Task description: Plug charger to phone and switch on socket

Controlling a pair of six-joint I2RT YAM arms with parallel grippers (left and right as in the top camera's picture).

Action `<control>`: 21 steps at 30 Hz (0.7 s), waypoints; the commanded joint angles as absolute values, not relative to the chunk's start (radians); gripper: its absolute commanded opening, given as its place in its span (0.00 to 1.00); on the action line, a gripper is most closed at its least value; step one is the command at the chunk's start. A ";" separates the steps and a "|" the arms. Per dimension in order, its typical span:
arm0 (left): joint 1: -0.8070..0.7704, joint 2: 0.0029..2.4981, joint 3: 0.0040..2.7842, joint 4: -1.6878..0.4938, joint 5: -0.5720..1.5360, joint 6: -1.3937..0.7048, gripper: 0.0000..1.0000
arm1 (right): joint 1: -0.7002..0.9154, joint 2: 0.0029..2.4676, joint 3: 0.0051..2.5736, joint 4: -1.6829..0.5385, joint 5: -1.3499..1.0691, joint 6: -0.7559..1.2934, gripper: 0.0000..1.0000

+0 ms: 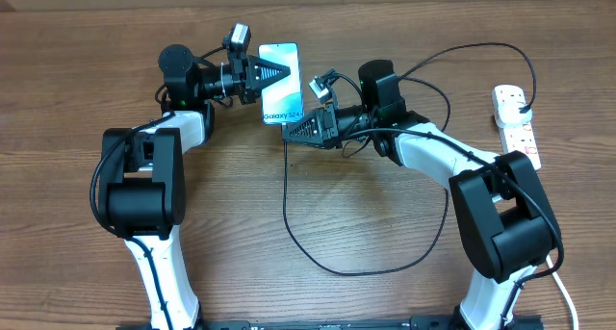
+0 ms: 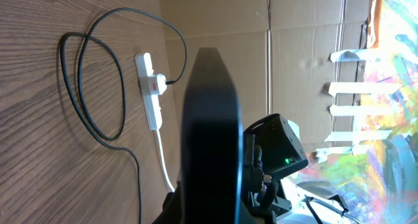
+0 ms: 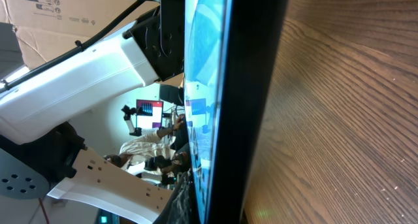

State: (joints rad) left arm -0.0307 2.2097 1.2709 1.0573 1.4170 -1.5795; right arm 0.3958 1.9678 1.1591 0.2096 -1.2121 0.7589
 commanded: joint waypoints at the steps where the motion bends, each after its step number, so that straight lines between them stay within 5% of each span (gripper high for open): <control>1: -0.078 2.194 1.269 1.058 1.582 -1.600 0.05 | 0.346 1.933 1.171 0.239 -1.100 0.760 0.04; 19: -0.119 2.194 1.263 1.050 1.582 -1.600 0.04 | 0.318 1.933 1.172 0.268 -1.091 0.778 0.04; 21: -0.119 2.194 1.263 1.051 1.582 -1.600 0.04 | 0.318 1.933 1.172 0.268 -1.105 0.778 0.16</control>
